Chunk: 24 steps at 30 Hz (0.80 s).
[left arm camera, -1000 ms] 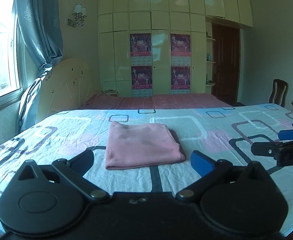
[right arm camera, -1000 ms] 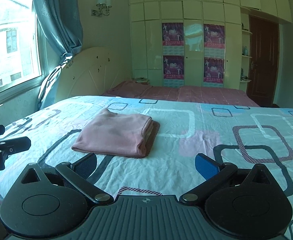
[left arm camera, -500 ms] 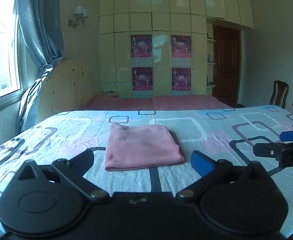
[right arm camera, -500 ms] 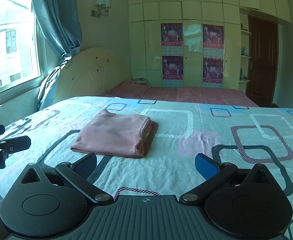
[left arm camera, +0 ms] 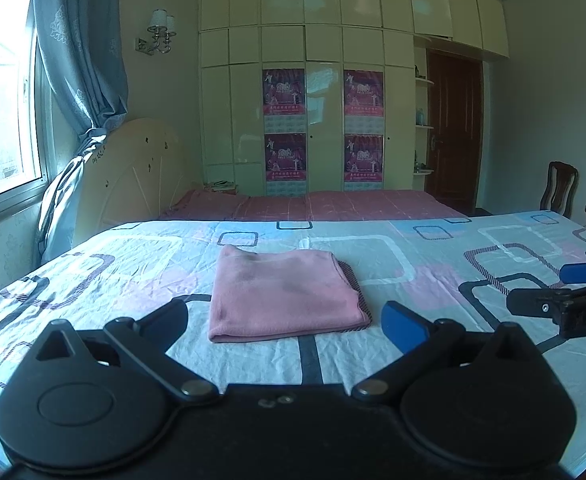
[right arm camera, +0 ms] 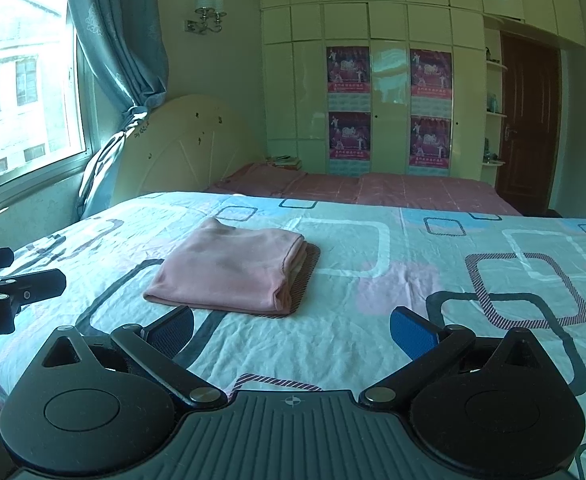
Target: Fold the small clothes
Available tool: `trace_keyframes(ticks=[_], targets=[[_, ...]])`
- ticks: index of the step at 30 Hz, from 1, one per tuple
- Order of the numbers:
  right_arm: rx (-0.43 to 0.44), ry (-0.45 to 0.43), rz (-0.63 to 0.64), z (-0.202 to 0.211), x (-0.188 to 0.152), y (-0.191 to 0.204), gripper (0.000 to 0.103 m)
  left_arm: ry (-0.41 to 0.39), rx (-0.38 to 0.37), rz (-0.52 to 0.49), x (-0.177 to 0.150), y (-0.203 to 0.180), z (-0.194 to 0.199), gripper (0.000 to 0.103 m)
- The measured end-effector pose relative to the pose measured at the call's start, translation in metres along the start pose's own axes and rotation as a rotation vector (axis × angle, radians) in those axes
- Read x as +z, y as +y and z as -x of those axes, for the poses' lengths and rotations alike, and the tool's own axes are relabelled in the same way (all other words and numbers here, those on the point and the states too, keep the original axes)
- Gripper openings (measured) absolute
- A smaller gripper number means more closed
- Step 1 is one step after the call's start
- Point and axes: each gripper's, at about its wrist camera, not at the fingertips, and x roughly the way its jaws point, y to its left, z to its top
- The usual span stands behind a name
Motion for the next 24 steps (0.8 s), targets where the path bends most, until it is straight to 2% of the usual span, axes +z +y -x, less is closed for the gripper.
trace_keyframes(ticks=[24], targets=[[0.013, -0.004, 0.007, 0.0004, 0.0016, -0.0082, 0.103, -0.003, 0.011, 0.001, 0.0025, -0.0001, 0.0014, 0.102]])
